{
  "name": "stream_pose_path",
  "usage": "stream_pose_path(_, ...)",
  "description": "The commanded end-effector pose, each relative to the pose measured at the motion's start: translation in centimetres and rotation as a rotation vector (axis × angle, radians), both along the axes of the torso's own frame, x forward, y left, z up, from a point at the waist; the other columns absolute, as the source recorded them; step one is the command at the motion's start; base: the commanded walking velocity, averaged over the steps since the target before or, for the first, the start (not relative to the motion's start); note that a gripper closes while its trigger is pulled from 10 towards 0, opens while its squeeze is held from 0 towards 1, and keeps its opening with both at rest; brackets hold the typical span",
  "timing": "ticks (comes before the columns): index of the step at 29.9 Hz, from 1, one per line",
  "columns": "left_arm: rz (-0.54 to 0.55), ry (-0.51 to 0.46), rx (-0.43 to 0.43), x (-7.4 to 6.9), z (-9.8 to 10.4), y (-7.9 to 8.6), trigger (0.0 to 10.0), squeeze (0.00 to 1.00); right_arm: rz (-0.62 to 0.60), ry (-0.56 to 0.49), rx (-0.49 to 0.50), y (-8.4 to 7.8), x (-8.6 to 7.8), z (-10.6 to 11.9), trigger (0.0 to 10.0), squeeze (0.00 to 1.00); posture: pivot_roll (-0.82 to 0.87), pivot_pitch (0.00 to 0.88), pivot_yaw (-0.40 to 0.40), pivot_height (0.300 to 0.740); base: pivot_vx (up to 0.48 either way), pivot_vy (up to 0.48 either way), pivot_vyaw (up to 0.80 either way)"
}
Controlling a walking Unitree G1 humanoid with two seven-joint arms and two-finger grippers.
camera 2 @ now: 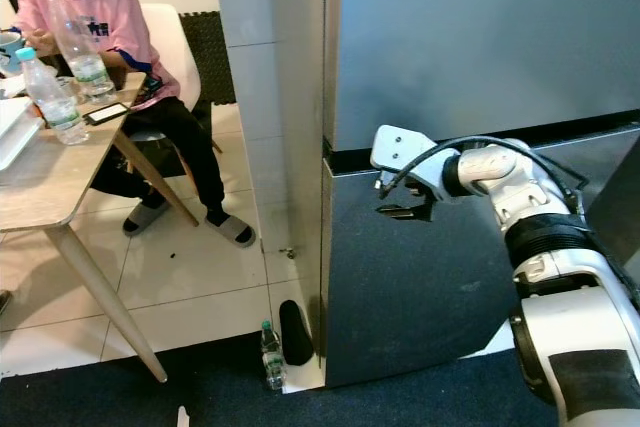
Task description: Restocking fridge
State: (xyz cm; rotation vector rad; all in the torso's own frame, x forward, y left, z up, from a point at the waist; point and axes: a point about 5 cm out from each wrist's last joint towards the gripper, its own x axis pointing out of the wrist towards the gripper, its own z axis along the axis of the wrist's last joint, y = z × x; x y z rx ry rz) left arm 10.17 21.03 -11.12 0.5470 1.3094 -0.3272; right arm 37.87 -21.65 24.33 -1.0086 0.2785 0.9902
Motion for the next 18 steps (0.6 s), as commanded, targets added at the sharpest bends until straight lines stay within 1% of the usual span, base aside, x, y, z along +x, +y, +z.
stream_pose_path(1,-0.003,0.004,0.0,-0.2,-0.1,-0.1,10.0,0.0,0.067,0.183,-0.098,0.0,-0.9,-2.7,10.0,0.0,-0.01,0.034,0.019,0.74,0.0,0.0,0.0)
stream_pose_path(3,-0.003,0.004,0.0,-0.2,-0.1,-0.1,10.0,0.0,0.067,0.183,-0.098,0.0,-0.9,-2.7,10.0,0.0,-0.01,0.034,0.019,0.74,0.0,0.0,0.0)
stream_pose_path(4,-0.004,0.005,0.0,-0.2,-0.1,-0.1,10.0,0.0,0.086,0.207,-0.13,0.0,-1.1,-2.8,10.0,0.0,-0.01,0.035,0.017,0.74,0.0,0.0,0.0)
stream_pose_path(5,-0.004,0.005,0.0,-0.2,-0.1,-0.1,10.0,0.0,0.086,0.207,-0.13,0.0,-1.1,-2.8,10.0,0.0,-0.01,0.035,0.017,0.74,0.0,0.0,0.0)
stream_pose_path(7,-0.003,0.005,0.001,-0.2,-0.1,-0.1,10.0,0.0,0.117,0.233,-0.175,0.0,-1.2,-2.6,10.0,0.0,-0.01,0.036,0.013,0.74,0.0,0.0,0.0)
stream_pose_path(9,-0.001,0.004,0.001,-0.2,-0.1,-0.2,10.0,0.0,0.129,0.241,-0.189,0.0,-1.3,-2.5,10.0,0.0,-0.01,0.036,0.013,0.74,0.0,0.0,0.0)
stream_pose_path(14,0.0,0.004,0.001,-0.3,-0.1,-0.2,10.0,0.0,0.155,0.258,-0.211,0.1,-1.5,-2.5,10.0,0.0,-0.01,0.036,0.013,0.74,0.0,0.0,0.0)
stream_pose_path(15,0.0,0.004,0.0,-0.3,-0.1,-0.3,10.0,0.0,0.19,0.286,-0.221,0.1,-1.9,-2.4,10.0,0.0,-0.01,0.036,0.013,0.74,0.0,0.0,0.0)
stream_pose_path(18,0.0,0.005,0.001,-0.3,-0.1,-0.3,10.0,0.0,0.219,0.311,-0.221,0.1,-2.2,-2.2,10.0,0.0,-0.01,0.037,0.015,0.74,0.0,0.0,0.0)
